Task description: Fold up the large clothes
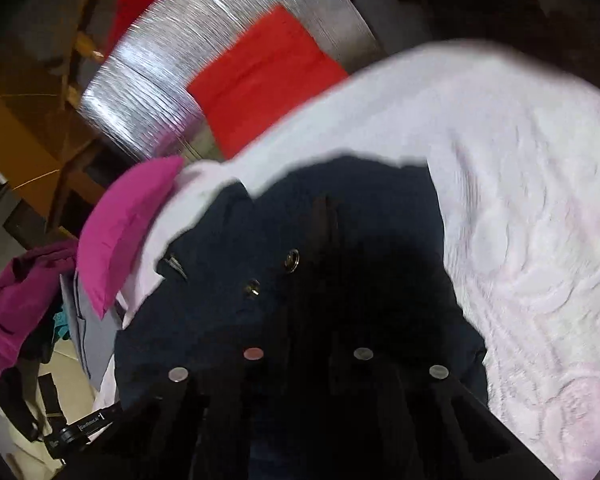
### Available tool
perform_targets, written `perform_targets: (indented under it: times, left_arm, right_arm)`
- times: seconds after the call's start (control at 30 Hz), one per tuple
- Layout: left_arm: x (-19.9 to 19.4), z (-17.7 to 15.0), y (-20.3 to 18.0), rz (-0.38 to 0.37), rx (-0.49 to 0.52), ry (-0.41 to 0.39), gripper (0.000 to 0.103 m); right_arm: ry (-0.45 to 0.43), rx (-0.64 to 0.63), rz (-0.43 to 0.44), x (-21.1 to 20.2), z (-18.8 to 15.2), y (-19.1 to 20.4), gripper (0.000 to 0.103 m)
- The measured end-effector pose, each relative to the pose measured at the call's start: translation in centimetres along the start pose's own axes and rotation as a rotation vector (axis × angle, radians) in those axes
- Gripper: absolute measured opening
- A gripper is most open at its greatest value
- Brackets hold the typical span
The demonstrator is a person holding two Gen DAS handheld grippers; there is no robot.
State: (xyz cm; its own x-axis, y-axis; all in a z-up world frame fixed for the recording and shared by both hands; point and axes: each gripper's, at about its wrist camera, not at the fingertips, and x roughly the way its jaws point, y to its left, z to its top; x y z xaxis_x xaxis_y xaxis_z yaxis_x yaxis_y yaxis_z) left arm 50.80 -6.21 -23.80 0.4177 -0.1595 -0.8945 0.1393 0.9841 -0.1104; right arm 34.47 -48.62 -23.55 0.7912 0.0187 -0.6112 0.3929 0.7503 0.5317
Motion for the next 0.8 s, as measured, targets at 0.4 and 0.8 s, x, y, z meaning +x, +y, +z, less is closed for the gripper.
perform_targets:
  times: [0.4, 0.8]
  left_arm:
    - [-1.4, -0.5, 1.3, -0.008, -0.023, 0.008, 0.060]
    - [-2.8, 0.4, 4.3, -0.115, -0.132, -0.041, 0.069]
  right_arm:
    - [0.086, -0.014, -0.032, -0.4, -0.6, -0.9, 0.016]
    - [0.008, 0.129, -0.036, -2.8, 1.3, -5.6, 0.074]
